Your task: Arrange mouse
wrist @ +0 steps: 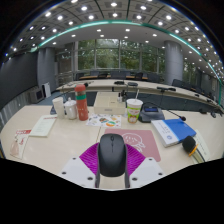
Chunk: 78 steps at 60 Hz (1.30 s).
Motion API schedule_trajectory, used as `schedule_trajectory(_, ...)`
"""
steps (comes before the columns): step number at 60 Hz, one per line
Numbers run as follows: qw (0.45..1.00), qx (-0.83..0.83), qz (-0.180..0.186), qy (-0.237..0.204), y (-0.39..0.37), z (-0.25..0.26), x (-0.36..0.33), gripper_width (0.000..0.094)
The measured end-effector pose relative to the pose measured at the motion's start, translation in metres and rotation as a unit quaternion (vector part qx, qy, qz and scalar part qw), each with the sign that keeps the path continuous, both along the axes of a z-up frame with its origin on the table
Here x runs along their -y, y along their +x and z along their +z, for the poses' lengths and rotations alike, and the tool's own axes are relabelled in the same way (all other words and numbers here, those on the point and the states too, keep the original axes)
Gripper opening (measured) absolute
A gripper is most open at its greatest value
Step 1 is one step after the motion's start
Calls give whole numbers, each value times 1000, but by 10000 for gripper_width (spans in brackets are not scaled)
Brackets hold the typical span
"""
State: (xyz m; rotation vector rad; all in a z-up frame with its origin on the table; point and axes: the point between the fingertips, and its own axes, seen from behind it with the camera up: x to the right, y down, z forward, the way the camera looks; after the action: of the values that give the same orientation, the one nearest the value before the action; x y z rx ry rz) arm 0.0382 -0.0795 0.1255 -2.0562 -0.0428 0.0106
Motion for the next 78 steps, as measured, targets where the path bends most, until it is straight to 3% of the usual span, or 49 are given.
schedule_trajectory(7,999,-21,-19,38,26,44,-56,330)
schedule_trajectory(14,999,-10,-32,40,55,33,-105,330)
schedule_trajectory(32,997,2,-55,-63,90,-105,-156,338)
schedule_trajectory(41,994,-18,-55,-93,89,-139,-155,455)
schedule_trajectory(45,994,-6,-57,-88,93,-135,-152,547)
schedule_trajectory(50,994,-1,-58,-95,92,-127,-140,878)
schedule_trajectory(53,994,-1,-57,-93,89,-113,-129,842)
schedule_trajectory(63,995,12,-57,-76,72,-50,-64,863)
schedule_trajectory(78,996,28,-71,-47,33,38,85,857)
